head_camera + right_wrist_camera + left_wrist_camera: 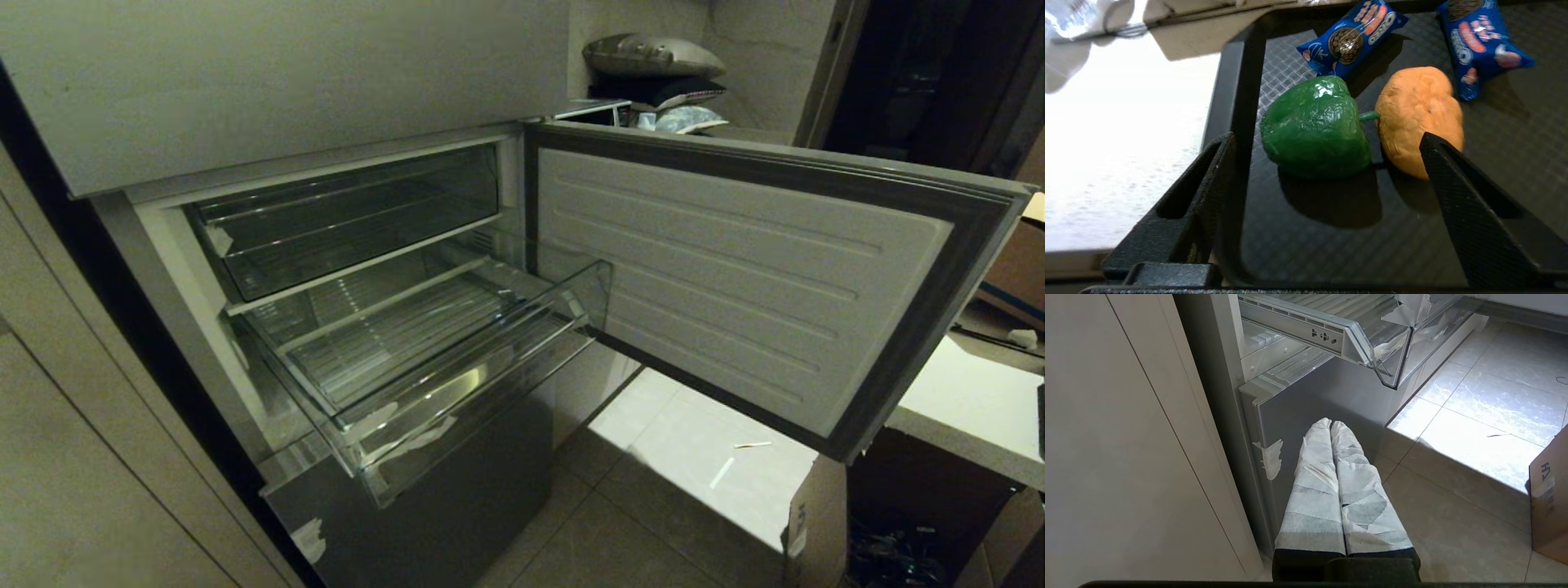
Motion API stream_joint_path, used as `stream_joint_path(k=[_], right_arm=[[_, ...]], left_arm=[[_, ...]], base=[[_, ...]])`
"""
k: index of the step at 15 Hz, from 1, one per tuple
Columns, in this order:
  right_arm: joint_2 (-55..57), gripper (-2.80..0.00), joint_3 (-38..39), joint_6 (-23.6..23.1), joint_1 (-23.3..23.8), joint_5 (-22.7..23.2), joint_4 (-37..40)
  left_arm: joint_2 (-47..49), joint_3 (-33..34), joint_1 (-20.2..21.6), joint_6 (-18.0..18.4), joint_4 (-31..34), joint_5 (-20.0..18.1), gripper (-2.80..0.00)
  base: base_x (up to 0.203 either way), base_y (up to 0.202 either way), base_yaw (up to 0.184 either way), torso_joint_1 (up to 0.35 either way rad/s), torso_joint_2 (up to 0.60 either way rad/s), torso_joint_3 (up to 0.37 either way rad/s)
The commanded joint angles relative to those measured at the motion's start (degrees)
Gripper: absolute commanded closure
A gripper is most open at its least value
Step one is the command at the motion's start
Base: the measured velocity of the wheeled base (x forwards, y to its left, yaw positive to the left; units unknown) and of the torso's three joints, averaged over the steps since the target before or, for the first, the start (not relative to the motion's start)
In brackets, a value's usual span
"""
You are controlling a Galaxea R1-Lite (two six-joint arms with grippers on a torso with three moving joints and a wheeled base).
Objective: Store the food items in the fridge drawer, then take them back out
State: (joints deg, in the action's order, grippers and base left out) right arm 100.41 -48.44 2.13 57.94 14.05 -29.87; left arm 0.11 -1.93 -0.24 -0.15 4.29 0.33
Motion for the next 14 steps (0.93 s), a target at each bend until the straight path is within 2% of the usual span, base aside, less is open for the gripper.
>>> stream_joint_path(k=[1, 7, 14], right_arm=[[3.4, -2.8, -2.0, -0.8, -0.1, 0.7, -0.2], [8.5, -2.8, -5.7, -1.5, -0.6, 1.9, -3.4], [12.4, -2.8, -6.3, -1.3, -4.0, 4.1, -7.0]], left_arm=[[0.0, 0.0, 0.0, 0.0, 0.0, 0.0, 0.0], [0.1, 0.0, 0.0, 0.0, 0.0, 0.0, 0.0], [0.0, 0.0, 0.1, 0.0, 0.0, 0.0, 0.0]], base=[[0.0, 0.0, 0.0, 0.0, 0.0, 0.0], [0.0, 0.0, 0.0, 0.0, 0.0, 0.0], [0.0, 0.0, 0.0, 0.0, 0.0, 0.0]])
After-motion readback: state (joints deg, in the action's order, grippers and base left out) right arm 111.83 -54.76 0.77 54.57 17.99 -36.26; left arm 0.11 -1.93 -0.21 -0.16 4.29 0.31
